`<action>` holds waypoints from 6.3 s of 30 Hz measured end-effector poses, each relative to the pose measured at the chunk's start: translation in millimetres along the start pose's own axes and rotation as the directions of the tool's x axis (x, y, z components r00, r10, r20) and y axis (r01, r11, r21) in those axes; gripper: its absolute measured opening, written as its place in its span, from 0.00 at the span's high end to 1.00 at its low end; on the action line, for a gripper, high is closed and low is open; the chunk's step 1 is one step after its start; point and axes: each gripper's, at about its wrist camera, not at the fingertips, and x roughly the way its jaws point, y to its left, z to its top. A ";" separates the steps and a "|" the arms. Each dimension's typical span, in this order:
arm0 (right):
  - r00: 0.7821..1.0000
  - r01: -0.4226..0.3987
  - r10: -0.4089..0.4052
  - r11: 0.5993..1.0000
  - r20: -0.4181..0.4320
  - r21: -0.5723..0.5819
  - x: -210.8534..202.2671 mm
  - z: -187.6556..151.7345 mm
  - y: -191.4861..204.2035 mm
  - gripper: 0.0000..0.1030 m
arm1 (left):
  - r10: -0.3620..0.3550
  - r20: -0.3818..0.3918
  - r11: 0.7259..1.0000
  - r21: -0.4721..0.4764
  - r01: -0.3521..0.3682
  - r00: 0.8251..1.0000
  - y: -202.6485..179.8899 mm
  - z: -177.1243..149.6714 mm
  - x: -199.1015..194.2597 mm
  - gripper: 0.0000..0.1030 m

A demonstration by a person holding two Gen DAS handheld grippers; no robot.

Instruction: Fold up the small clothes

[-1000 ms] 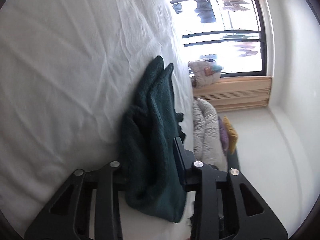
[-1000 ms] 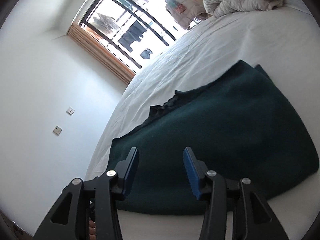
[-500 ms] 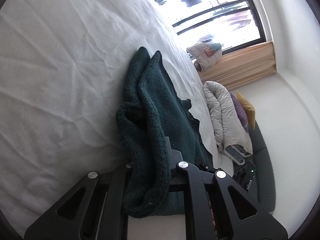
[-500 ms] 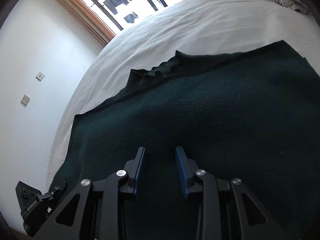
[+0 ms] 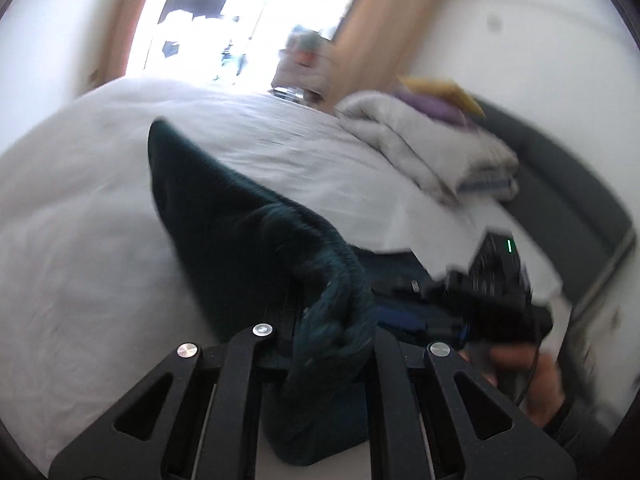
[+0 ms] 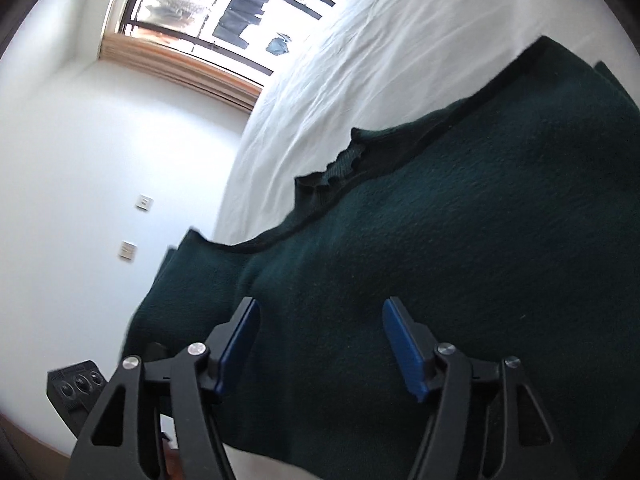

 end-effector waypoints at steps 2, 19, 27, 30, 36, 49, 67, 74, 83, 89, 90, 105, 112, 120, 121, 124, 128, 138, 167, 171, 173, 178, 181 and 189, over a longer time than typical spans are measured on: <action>0.998 -0.061 0.061 0.998 -0.009 0.029 -11.5 5.7 -8.7 0.25 | 0.007 -0.030 0.993 0.114 -0.003 1.000 -33.9 -6.6 23.6 0.92; 0.980 -0.123 0.115 0.992 -0.160 -0.036 -8.6 13.4 -15.5 0.32 | 0.000 -0.050 0.967 0.254 0.013 0.999 -65.9 -73.0 43.4 0.92; 0.993 -0.035 0.019 0.990 -0.118 -0.138 -6.1 20.5 -0.1 0.86 | -0.025 -0.053 0.964 0.264 0.039 0.998 -71.7 -74.2 39.5 0.92; 0.997 0.015 -0.028 0.984 -0.070 -0.179 -21.4 21.5 -0.1 0.87 | -0.036 -0.063 0.957 0.285 0.053 0.997 -87.5 -74.2 44.6 0.92; 0.990 0.134 -0.141 0.962 -0.012 -0.240 -46.3 33.5 -1.5 0.87 | -0.074 -0.108 0.951 0.292 0.103 0.991 -111.5 -62.1 72.6 0.92; 0.945 0.327 -0.318 0.907 0.075 -0.264 -113.0 51.8 -34.8 0.88 | -0.125 -0.213 0.907 0.370 0.198 0.969 -179.3 -78.3 115.4 0.92; 0.938 0.345 -0.340 0.919 0.061 -0.189 -103.8 51.8 -69.9 0.85 | -0.109 -0.299 0.918 0.336 0.211 0.948 -184.2 -88.8 153.7 0.88; 0.964 0.262 -0.254 0.957 0.077 -0.122 -123.5 37.0 -68.6 0.69 | -0.202 -0.305 0.927 0.246 0.282 0.931 -140.4 -100.1 96.1 0.70; 0.968 0.249 -0.244 0.965 0.062 -0.084 -141.1 -13.2 -67.2 0.67 | -0.214 -0.218 0.953 0.168 0.252 0.952 -93.8 -81.3 63.9 0.41; 0.921 0.388 -0.387 0.904 0.042 -0.183 -132.4 -32.5 -52.6 0.85 | -0.159 -0.202 0.969 0.157 0.192 0.966 -75.2 -51.2 82.0 0.41; 0.915 0.403 -0.401 0.896 0.048 -0.188 -132.2 -33.1 -51.5 0.87 | -0.152 -0.216 0.972 0.144 0.185 0.964 -69.1 -46.1 88.6 0.41; 0.935 0.352 -0.343 0.930 0.094 -0.102 -133.4 -39.0 -85.3 0.75 | -0.099 -0.193 0.982 0.141 0.127 0.976 -40.4 -20.7 95.5 0.41; 0.903 0.386 -0.360 0.919 0.234 -0.075 -166.4 -15.2 -57.5 0.51 | -0.029 -0.183 0.972 0.223 0.070 0.983 -33.4 14.3 120.7 0.41; 0.963 0.217 -0.198 0.972 0.183 -0.090 -83.5 60.3 -33.7 0.63 | 0.120 -0.289 0.968 0.245 -0.047 0.950 -17.4 26.7 179.3 0.41; 0.969 0.195 -0.181 0.978 0.168 -0.073 -74.6 65.7 -35.4 0.63 | 0.127 -0.288 0.966 0.253 -0.052 0.949 -18.0 25.1 180.9 0.41; 0.956 0.273 -0.266 0.961 0.123 -0.049 -46.4 76.8 -47.6 0.71 | 0.141 -0.294 0.962 0.265 -0.062 0.945 -16.8 20.9 186.6 0.40; 0.955 0.275 -0.270 0.961 0.126 -0.024 -51.8 71.5 -63.7 0.93 | 0.134 -0.295 0.964 0.262 -0.055 0.946 -16.2 17.2 189.4 0.40; 0.954 0.262 -0.242 0.960 0.178 -0.101 -87.4 33.8 -30.5 0.93 | 0.133 -0.293 0.965 0.255 -0.056 0.947 -15.0 14.4 189.8 0.40; 0.953 0.206 -0.190 0.977 0.235 -0.049 -158.2 -51.1 -61.6 0.28 | -0.131 -0.215 0.983 -0.152 0.100 0.968 43.9 -3.3 90.0 0.08; 0.968 0.179 -0.174 0.984 0.180 -0.007 -130.9 -11.3 -69.8 0.29 | -0.221 -0.300 0.959 -0.240 0.151 0.928 55.5 13.8 134.6 0.08; 0.976 0.155 -0.158 0.987 0.147 0.031 -122.1 1.4 -80.3 0.33 | -0.276 -0.319 0.939 -0.291 0.183 0.907 57.5 15.8 150.2 0.08; 0.983 0.176 -0.178 0.984 0.046 0.031 -88.0 18.4 -88.7 0.43 | -0.332 -0.366 0.916 -0.347 0.203 0.870 50.6 9.6 182.1 0.12; 0.986 0.160 -0.161 0.987 0.035 0.033 -77.0 23.3 -90.2 0.44 | -0.318 -0.390 0.927 -0.321 0.196 0.864 41.6 8.9 192.9 0.21; 0.968 0.249 -0.248 0.968 0.031 -0.038 -77.6 14.0 -76.7 0.71 | -0.341 -0.406 0.915 -0.352 0.199 0.848 48.9 5.1 195.8 0.52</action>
